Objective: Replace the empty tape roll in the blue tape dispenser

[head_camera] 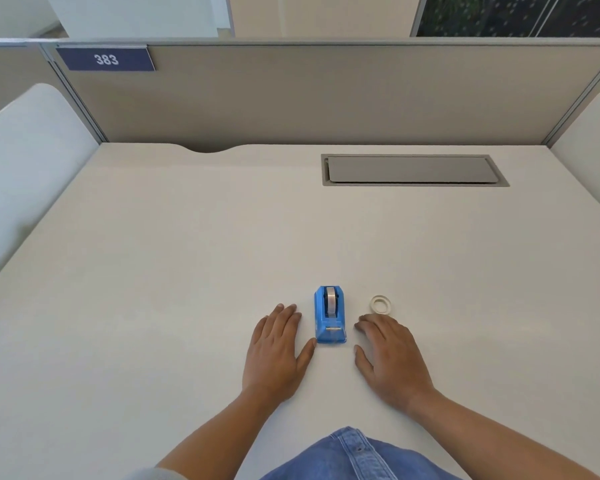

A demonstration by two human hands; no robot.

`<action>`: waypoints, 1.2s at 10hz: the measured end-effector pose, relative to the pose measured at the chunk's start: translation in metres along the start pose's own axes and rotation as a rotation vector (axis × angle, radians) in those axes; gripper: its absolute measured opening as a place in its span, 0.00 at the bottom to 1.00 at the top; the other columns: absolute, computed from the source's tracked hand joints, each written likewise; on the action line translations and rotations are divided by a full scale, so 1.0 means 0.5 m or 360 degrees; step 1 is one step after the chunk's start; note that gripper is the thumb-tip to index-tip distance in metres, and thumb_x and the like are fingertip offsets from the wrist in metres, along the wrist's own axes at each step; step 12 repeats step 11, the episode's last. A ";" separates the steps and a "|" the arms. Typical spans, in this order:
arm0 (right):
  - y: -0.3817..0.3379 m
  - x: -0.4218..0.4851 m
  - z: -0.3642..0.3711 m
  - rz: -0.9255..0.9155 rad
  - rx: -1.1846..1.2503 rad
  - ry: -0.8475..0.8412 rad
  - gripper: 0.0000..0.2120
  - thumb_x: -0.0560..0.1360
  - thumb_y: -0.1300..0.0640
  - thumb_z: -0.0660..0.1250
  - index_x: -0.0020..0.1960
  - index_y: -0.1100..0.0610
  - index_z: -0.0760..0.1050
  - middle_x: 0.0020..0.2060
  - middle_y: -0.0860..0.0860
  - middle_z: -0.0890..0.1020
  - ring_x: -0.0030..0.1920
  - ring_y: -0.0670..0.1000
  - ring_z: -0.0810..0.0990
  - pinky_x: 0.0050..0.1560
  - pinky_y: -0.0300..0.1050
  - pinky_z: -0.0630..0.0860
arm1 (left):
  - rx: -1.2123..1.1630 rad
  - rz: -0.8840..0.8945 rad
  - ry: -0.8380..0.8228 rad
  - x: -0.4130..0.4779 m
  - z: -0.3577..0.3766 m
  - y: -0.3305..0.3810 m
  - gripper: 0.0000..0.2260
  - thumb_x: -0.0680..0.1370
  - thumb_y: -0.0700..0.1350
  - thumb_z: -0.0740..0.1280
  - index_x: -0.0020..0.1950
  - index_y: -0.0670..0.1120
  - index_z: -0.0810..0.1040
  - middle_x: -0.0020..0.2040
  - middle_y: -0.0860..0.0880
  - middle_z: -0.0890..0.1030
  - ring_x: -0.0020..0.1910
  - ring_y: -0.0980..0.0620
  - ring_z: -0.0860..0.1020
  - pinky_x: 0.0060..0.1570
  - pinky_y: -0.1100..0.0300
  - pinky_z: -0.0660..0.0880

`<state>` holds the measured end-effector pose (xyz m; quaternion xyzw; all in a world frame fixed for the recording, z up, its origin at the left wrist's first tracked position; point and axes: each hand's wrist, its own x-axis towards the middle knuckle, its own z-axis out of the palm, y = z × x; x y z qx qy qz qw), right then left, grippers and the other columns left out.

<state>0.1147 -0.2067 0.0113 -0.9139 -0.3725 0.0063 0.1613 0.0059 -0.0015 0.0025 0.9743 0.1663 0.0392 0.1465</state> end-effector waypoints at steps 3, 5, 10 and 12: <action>0.004 0.003 0.013 0.0084 -0.0071 -0.0170 0.33 0.79 0.44 0.53 0.80 0.55 0.51 0.80 0.50 0.54 0.79 0.47 0.49 0.76 0.43 0.43 | 0.0020 -0.0020 -0.0053 0.003 0.005 -0.002 0.31 0.81 0.64 0.44 0.80 0.50 0.53 0.81 0.55 0.54 0.79 0.56 0.47 0.75 0.58 0.40; 0.004 0.005 0.013 0.0094 -0.0106 -0.0204 0.33 0.79 0.45 0.53 0.80 0.56 0.50 0.80 0.51 0.53 0.79 0.48 0.49 0.76 0.44 0.43 | -0.0078 -0.0025 -0.0094 0.005 0.008 -0.003 0.28 0.81 0.61 0.39 0.79 0.53 0.40 0.79 0.58 0.41 0.75 0.62 0.36 0.73 0.63 0.35; 0.009 0.005 0.008 0.0070 0.0035 -0.0194 0.30 0.82 0.50 0.53 0.80 0.56 0.46 0.80 0.48 0.47 0.77 0.42 0.42 0.76 0.40 0.41 | -0.0107 -0.0059 -0.0093 0.009 0.014 -0.004 0.24 0.83 0.57 0.41 0.75 0.53 0.34 0.77 0.57 0.37 0.75 0.61 0.34 0.73 0.62 0.34; 0.001 0.003 0.000 0.0030 0.0129 -0.0128 0.28 0.82 0.55 0.55 0.80 0.58 0.50 0.80 0.49 0.51 0.77 0.42 0.44 0.76 0.40 0.43 | -0.0170 -0.0039 -0.0141 0.010 0.010 -0.001 0.23 0.84 0.57 0.42 0.75 0.55 0.35 0.78 0.59 0.38 0.74 0.63 0.35 0.72 0.64 0.34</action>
